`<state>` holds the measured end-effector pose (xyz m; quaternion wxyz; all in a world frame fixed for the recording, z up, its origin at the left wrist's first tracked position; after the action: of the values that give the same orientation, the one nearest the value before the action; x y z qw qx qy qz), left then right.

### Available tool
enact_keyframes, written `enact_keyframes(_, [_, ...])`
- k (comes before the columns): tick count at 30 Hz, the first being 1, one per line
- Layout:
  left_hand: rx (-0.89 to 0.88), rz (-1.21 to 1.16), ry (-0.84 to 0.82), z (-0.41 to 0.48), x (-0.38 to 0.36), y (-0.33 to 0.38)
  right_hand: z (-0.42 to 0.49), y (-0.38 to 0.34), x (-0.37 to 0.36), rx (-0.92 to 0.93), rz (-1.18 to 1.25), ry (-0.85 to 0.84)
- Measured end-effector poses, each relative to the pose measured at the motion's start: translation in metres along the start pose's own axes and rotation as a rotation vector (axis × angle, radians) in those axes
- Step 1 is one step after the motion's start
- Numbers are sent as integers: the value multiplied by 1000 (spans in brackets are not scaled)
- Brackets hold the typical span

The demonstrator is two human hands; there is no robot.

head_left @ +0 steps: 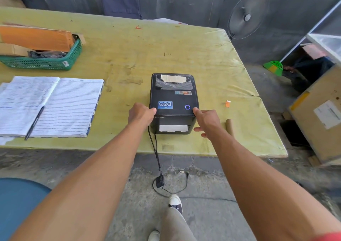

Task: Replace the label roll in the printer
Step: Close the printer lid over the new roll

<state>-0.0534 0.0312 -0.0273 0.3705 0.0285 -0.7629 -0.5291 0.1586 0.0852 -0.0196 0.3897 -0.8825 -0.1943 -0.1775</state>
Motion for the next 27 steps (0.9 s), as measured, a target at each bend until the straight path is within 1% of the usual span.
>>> enact_keyframes(27, [-2,-41,38,3,-2,-2,-4,0,1,-7,20,-10])
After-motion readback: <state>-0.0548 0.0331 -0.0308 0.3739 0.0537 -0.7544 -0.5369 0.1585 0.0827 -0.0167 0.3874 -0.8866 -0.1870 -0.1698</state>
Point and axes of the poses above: each hand's wrist, its own z-axis towards the middle knuckle, its own x-axis out of the back of the hand, y = z × x, the point moved 1 cm from there along z, towards the middle knuckle, and after that the axes turned 14 degrees about -x, right-handed, at the moved point
